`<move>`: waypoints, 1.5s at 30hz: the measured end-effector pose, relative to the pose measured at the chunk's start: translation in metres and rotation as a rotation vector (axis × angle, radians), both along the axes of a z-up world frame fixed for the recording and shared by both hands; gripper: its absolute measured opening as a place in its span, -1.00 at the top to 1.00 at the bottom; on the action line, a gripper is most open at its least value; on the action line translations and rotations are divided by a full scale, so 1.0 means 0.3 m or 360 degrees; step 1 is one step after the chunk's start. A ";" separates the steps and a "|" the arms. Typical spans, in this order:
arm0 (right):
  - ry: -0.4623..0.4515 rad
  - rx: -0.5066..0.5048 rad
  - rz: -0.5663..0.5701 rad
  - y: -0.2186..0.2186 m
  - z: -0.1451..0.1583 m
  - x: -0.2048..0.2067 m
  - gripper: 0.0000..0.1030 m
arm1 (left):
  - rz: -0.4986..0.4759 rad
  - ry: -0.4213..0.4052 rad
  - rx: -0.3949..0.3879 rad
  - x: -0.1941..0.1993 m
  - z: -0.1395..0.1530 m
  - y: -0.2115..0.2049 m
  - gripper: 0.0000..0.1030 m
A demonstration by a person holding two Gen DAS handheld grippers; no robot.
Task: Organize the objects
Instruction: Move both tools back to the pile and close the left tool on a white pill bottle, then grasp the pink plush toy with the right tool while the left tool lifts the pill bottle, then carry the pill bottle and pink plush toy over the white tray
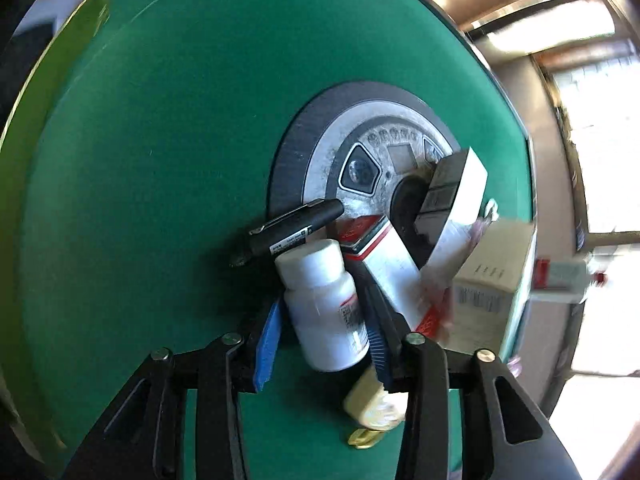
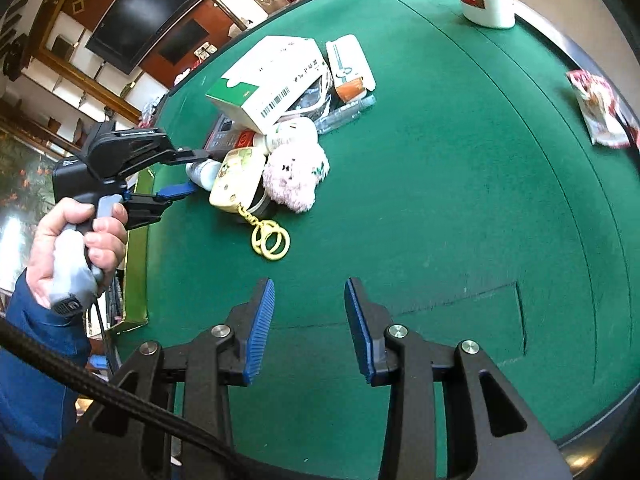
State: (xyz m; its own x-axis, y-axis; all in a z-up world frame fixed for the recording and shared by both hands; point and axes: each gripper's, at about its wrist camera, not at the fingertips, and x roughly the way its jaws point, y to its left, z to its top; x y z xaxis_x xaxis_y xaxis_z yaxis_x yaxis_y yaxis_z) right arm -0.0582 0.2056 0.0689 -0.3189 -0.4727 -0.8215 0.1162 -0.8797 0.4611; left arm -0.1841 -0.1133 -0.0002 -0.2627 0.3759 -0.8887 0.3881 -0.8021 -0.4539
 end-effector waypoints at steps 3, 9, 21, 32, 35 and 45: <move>0.0008 0.0009 0.0026 -0.032 0.009 -0.060 0.33 | -0.0200 0.0073 -0.0178 0.020 0.021 0.032 0.36; -0.0029 0.0018 0.0002 -0.105 -0.029 -0.190 0.09 | -0.0492 0.0115 -0.0423 0.163 0.031 0.054 0.41; -0.0067 0.0094 -0.0095 -0.182 -0.110 -0.292 0.35 | -0.0610 0.0258 -0.0513 0.310 0.011 0.042 0.42; 0.0074 0.0068 -0.0008 -0.160 0.023 -0.069 0.41 | -0.0570 0.0352 -0.0325 0.438 0.070 -0.052 0.42; 0.0104 0.0070 0.0034 -0.224 0.054 -0.050 0.41 | -0.0569 0.0378 -0.0327 0.474 0.097 -0.079 0.42; 0.0156 0.0035 0.0199 -0.454 0.108 0.000 0.41 | -0.0482 0.0459 -0.0355 0.500 0.231 -0.212 0.41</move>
State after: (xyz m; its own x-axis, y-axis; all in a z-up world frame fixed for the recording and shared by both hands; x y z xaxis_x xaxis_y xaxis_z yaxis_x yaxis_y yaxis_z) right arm -0.0583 0.0695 0.1013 -0.3378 -0.4959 -0.8000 0.2687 -0.8654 0.4229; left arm -0.0340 -0.1769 0.0691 -0.4186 0.2819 -0.8633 0.0048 -0.9499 -0.3125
